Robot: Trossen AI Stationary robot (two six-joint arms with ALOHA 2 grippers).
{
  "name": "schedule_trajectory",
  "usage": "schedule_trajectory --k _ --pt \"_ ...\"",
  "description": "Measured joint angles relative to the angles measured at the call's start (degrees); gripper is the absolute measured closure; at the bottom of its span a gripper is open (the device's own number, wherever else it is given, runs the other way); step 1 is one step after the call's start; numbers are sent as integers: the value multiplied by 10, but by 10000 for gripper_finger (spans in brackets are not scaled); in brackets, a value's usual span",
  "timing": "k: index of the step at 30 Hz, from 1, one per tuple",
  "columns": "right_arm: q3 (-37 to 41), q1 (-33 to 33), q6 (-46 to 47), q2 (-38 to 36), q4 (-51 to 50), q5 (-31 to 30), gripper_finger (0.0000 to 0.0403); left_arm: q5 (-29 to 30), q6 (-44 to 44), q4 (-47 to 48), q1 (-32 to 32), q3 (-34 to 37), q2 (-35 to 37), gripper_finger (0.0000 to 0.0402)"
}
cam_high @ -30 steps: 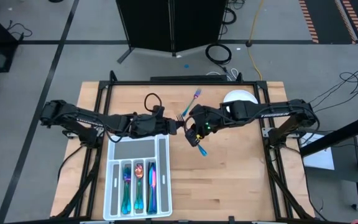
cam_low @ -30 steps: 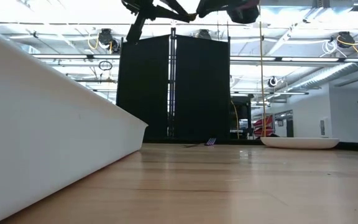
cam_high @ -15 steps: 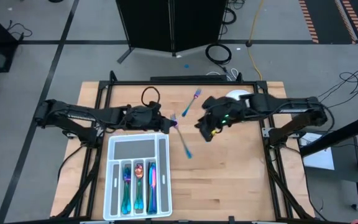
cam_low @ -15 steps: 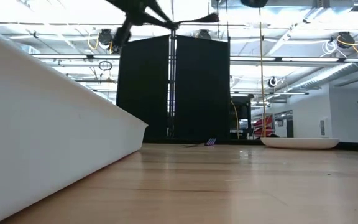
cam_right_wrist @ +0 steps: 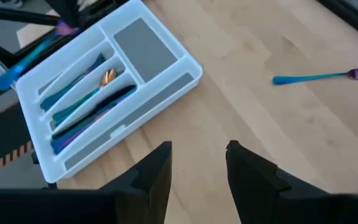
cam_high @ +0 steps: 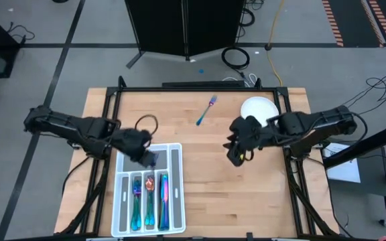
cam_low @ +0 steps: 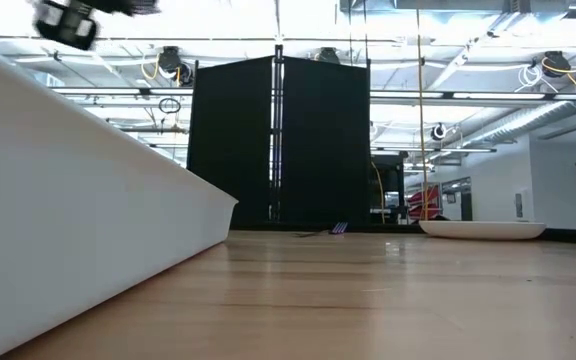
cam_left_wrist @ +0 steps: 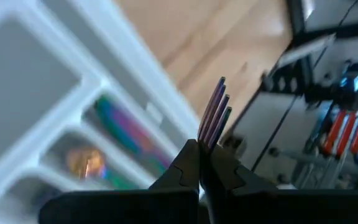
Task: Sort silverware
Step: Put the bottom iridescent fork into the cutlery tray
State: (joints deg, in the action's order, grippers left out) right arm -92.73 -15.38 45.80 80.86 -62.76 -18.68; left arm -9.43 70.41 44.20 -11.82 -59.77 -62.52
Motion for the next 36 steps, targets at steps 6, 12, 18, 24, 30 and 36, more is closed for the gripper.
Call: schedule_trajectory --k 6,12,18,24,30,36 --pt "0 -32 29 25 8 -10 264 35 137 11 -118 32 0 400" --pt "0 -54 57 51 18 -10 264 78 285 4 -220 100 0 400" --pt "1 -66 88 66 22 -9 264 121 396 -33 -304 164 0 401" --pt "1 -66 97 69 51 -8 264 151 435 -71 -334 229 -3 401" --pt "1 -67 97 69 79 -5 264 159 436 -138 -336 273 -3 401" --pt "1 -69 105 69 83 -5 264 158 433 -139 -336 274 -4 385"
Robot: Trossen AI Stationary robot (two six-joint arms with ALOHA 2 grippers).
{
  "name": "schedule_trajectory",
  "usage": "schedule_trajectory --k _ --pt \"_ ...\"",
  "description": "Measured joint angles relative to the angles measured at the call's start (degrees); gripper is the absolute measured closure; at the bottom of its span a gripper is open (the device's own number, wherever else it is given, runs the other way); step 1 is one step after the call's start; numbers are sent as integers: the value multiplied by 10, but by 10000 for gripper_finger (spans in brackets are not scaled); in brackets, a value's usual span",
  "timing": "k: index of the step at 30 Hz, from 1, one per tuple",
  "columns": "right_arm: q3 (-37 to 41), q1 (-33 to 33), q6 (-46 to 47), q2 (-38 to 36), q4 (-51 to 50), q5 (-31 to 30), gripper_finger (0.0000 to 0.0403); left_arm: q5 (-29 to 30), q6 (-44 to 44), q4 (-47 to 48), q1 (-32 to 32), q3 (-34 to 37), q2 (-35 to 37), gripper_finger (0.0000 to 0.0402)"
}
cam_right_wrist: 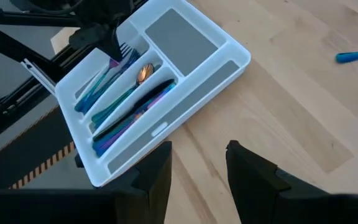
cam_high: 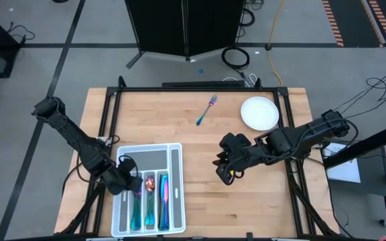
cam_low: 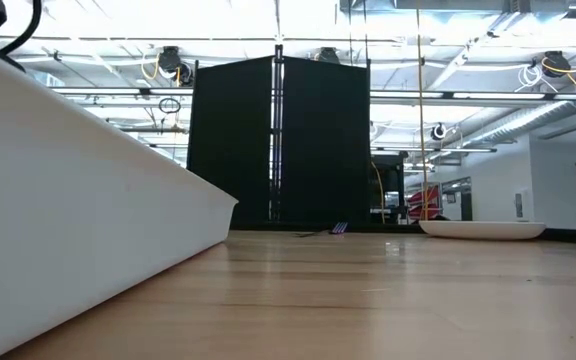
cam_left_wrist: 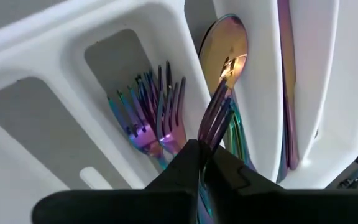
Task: Sort silverware
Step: Put the bottom iridescent fork into the cutlery tray, then put the iridescent fork into the cutlery tray
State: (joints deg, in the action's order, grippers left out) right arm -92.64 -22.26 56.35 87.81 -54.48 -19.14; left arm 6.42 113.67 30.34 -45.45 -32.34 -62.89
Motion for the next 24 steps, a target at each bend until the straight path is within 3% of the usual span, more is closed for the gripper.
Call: schedule_trajectory --k 18,24 --pt "0 0 -5 0 -3 0 264 -66 -17 8 0 -2 9 347" --pt "0 3 1 0 -2 -6 264 -30 -90 6 0 -43 39 347"
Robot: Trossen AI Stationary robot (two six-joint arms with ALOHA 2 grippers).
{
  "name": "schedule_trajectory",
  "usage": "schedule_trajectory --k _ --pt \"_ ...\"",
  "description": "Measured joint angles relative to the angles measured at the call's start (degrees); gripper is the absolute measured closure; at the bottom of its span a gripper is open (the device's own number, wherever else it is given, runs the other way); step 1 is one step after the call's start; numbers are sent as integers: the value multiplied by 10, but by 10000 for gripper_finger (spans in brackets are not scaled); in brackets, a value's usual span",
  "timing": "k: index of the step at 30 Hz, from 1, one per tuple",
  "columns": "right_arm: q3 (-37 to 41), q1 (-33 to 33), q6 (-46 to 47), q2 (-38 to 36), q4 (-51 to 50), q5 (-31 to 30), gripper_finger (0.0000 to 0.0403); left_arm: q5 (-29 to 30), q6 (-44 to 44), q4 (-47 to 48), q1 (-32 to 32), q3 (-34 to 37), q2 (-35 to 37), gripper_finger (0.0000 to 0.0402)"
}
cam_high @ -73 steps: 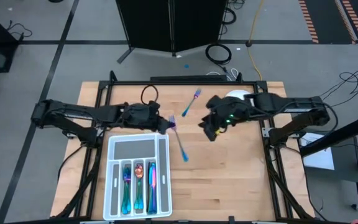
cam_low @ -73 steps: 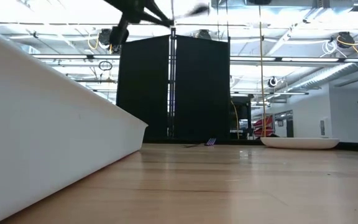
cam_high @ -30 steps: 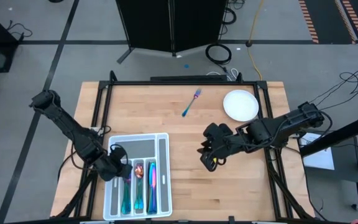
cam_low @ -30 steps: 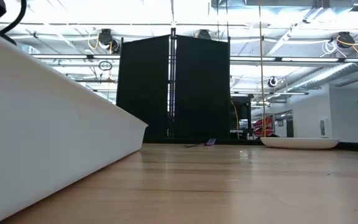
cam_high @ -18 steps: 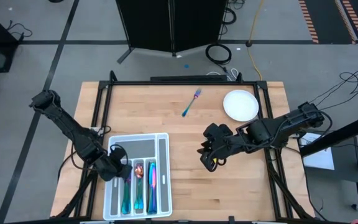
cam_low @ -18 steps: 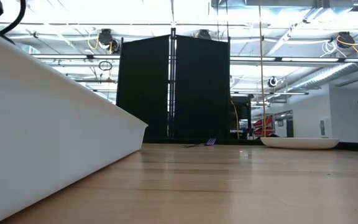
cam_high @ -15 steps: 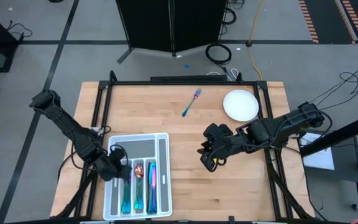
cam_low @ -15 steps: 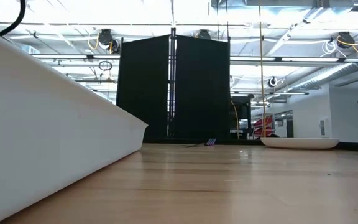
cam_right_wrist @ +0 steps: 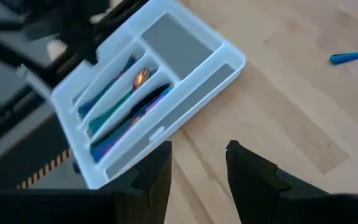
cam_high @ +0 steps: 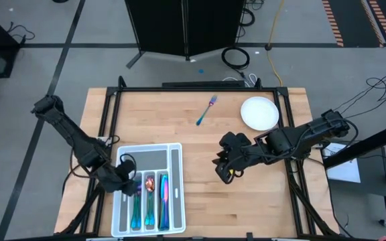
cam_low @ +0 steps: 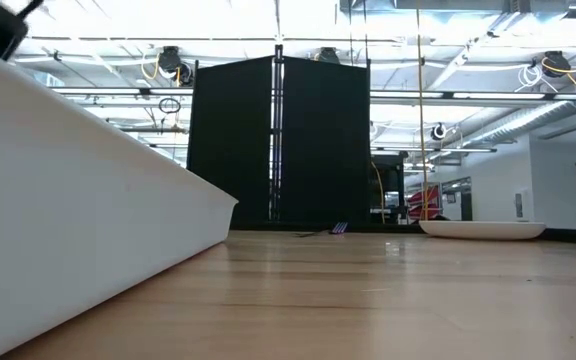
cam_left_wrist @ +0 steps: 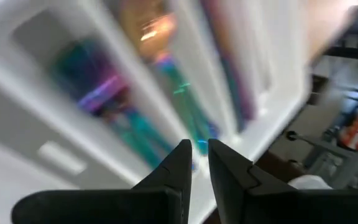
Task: Sort silverware
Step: Put the iridescent fork into the cutlery tray
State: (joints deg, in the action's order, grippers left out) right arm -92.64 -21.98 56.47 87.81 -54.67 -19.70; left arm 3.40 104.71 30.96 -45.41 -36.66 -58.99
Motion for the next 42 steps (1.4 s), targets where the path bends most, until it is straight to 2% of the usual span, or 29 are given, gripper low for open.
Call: schedule_trajectory --k 5,10,16,20,23,27,30,35,39,42 --pt "0 17 67 0 -3 -41 264 60 -88 -1 2 -41 11 347" --pt "0 43 145 0 -24 -71 264 71 -214 -1 54 -64 10 347" --pt "0 93 169 0 -97 -45 264 55 -376 -25 202 -66 4 347" --pt "0 129 143 0 -131 -16 264 -20 -487 -118 338 -66 -37 346" --pt "0 162 99 0 -154 12 264 -89 -557 -173 434 -88 -99 346" --pt "0 222 -1 0 -173 70 264 -144 -656 -180 535 -182 -223 346" --pt "0 281 -100 0 -178 90 264 -148 -703 -165 591 -283 -330 346" --pt "0 393 -260 0 -199 126 264 -121 -711 -103 669 -445 -498 346" --pt "0 478 -373 0 -211 154 264 -131 -725 -67 699 -541 -594 346" --pt "0 536 -444 0 -206 201 264 -134 -741 -37 704 -602 -647 346"
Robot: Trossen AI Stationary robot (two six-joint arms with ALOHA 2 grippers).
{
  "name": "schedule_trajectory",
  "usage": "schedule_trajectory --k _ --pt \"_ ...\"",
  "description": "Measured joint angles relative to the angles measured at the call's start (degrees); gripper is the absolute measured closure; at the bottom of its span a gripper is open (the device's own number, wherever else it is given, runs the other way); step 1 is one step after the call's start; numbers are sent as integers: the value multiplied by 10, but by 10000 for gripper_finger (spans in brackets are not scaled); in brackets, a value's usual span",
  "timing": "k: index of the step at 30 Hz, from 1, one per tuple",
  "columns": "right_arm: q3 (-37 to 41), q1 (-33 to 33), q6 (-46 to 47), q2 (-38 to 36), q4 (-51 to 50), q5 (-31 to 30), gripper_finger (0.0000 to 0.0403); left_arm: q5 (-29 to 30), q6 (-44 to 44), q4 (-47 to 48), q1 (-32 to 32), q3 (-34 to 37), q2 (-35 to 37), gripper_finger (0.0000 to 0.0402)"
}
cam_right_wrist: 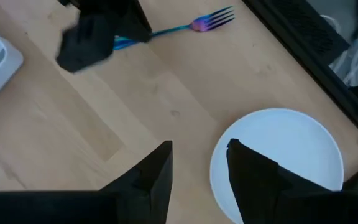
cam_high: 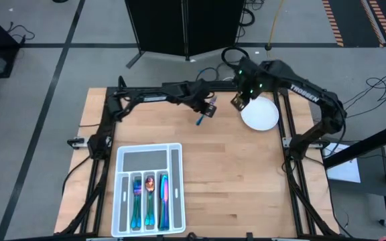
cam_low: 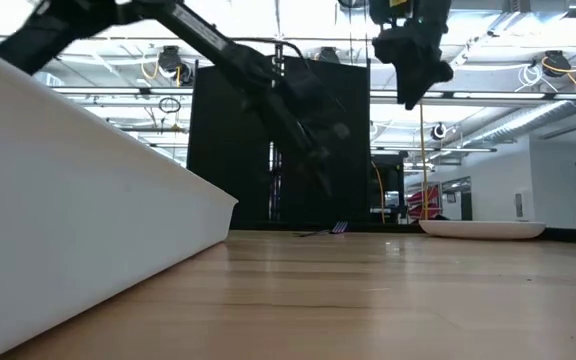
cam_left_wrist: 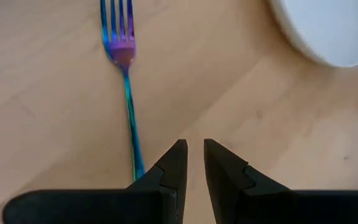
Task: Sort silverware
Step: Put the iridescent fork into the cutlery tray
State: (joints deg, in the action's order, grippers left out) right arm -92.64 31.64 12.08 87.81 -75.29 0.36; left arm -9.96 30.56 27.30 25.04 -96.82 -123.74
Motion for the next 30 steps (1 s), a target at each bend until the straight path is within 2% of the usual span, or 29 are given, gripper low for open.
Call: schedule_trajectory --k 7,10,18,21,26,28,30 --pt "0 89 -68 0 6 83 264 27 -44 51 -3 -94 -69 346" --pt "0 101 -66 0 3 102 264 30 -69 67 -3 -101 -79 346" --pt "0 99 -11 0 10 105 264 32 -147 67 -2 -102 -78 344" --pt "0 99 7 0 7 106 264 26 -144 68 -2 -102 -78 327" --pt "0 97 32 0 6 105 264 11 -135 91 -7 -101 -64 273" --pt "0 94 38 0 8 105 264 33 -135 102 -8 -102 -52 253" --pt "0 89 38 0 12 105 264 81 -146 113 -8 -102 -49 239"
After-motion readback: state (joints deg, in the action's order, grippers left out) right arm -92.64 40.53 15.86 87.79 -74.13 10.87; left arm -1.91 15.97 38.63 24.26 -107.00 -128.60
